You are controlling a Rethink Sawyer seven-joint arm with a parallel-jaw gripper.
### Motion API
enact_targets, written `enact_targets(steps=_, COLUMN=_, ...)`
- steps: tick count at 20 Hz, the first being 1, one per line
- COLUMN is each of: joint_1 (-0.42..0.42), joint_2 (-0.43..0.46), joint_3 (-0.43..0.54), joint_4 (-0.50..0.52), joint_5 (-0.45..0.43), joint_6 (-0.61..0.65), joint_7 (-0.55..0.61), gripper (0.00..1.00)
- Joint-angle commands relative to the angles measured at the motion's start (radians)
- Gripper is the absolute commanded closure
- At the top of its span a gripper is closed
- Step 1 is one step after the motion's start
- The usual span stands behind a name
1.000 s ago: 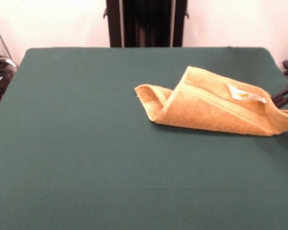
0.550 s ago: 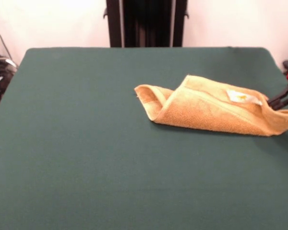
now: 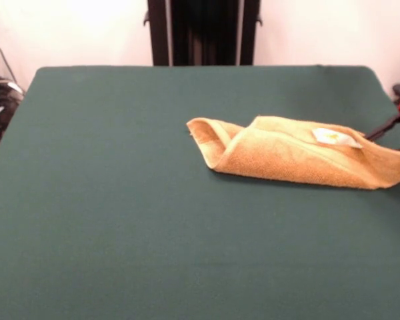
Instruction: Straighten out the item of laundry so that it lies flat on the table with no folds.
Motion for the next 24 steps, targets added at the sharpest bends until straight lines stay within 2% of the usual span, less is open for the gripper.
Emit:
enact_targets(steps=1, joint_1=-0.006, joint_2=-0.002, joint_3=0.122, joint_4=0.026, joint_5=0.038, joint_6=-0.063, joint_7=0.189, gripper=0.0)
enact_targets(steps=7, joint_1=-0.014, joint_2=-0.009, joint_3=0.117, joint_4=0.017, joint_5=0.023, joint_6=-0.072, joint_7=0.152, gripper=0.0)
enact_targets(steps=9, joint_1=-0.021, joint_2=-0.055, joint_3=0.125, joint_4=0.048, joint_5=0.022, joint_6=-0.085, joint_7=0.13, gripper=0.0)
enact_targets(steps=13, joint_1=-0.023, joint_2=-0.221, joint_3=0.151, joint_4=0.218, joint_5=-0.012, joint_6=-0.171, joint_7=0.052, gripper=0.0)
enact_targets(steps=15, joint_1=-0.043, joint_2=-0.289, joint_3=0.173, joint_4=0.282, joint_5=-0.024, joint_6=-0.252, joint_7=0.021, gripper=0.0)
enact_targets(steps=17, joint_1=-0.077, joint_2=-0.356, joint_3=0.214, joint_4=0.336, joint_5=-0.034, joint_6=-0.385, joint_7=-0.025, gripper=0.0)
enact_targets(steps=18, joint_1=-0.104, joint_2=-0.405, joint_3=0.255, joint_4=0.377, joint_5=-0.031, joint_6=-0.467, joint_7=-0.066, gripper=0.0)
enact_targets(steps=24, joint_1=-0.221, joint_2=-0.655, joint_3=0.43, joint_4=0.55, joint_5=-0.066, joint_6=-0.756, joint_7=-0.233, gripper=0.0)
